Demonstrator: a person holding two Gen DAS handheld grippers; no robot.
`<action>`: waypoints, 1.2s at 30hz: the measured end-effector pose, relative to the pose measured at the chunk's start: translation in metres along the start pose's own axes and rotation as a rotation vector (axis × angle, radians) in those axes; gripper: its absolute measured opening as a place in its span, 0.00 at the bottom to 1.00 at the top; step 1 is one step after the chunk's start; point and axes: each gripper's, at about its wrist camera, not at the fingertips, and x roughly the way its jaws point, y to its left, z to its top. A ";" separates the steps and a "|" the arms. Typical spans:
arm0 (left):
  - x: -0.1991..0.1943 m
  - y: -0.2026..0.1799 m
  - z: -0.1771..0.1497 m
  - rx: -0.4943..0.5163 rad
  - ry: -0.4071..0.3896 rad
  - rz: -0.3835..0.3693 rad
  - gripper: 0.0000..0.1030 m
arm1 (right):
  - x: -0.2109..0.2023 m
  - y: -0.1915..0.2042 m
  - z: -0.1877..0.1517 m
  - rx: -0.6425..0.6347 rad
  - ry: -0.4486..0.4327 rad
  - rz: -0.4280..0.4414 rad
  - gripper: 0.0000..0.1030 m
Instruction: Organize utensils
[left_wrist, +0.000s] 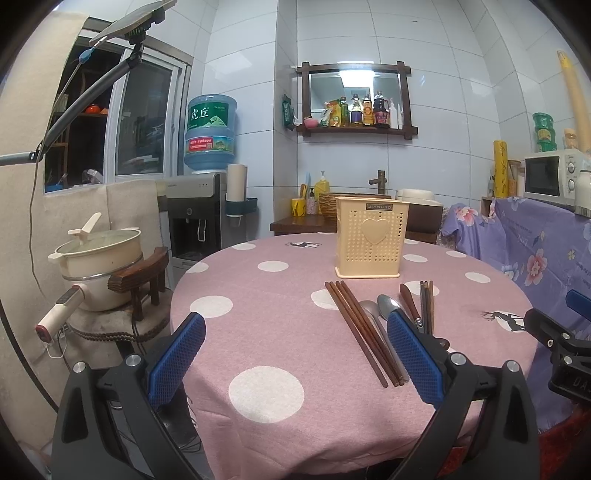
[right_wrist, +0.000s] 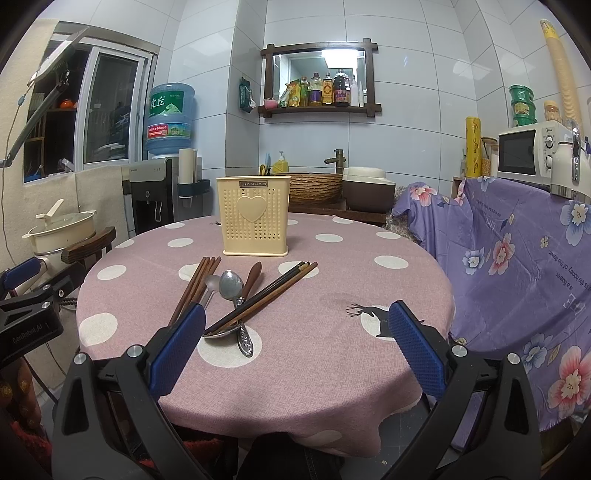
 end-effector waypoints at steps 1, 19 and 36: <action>0.000 0.000 0.000 0.001 0.001 -0.001 0.95 | 0.000 0.000 0.000 0.000 0.000 -0.001 0.95; 0.001 0.001 -0.001 0.005 0.004 0.001 0.95 | 0.001 0.001 -0.001 0.000 0.004 0.000 0.95; 0.002 0.003 -0.002 0.009 0.008 0.002 0.95 | 0.001 0.000 -0.003 0.000 0.007 0.001 0.95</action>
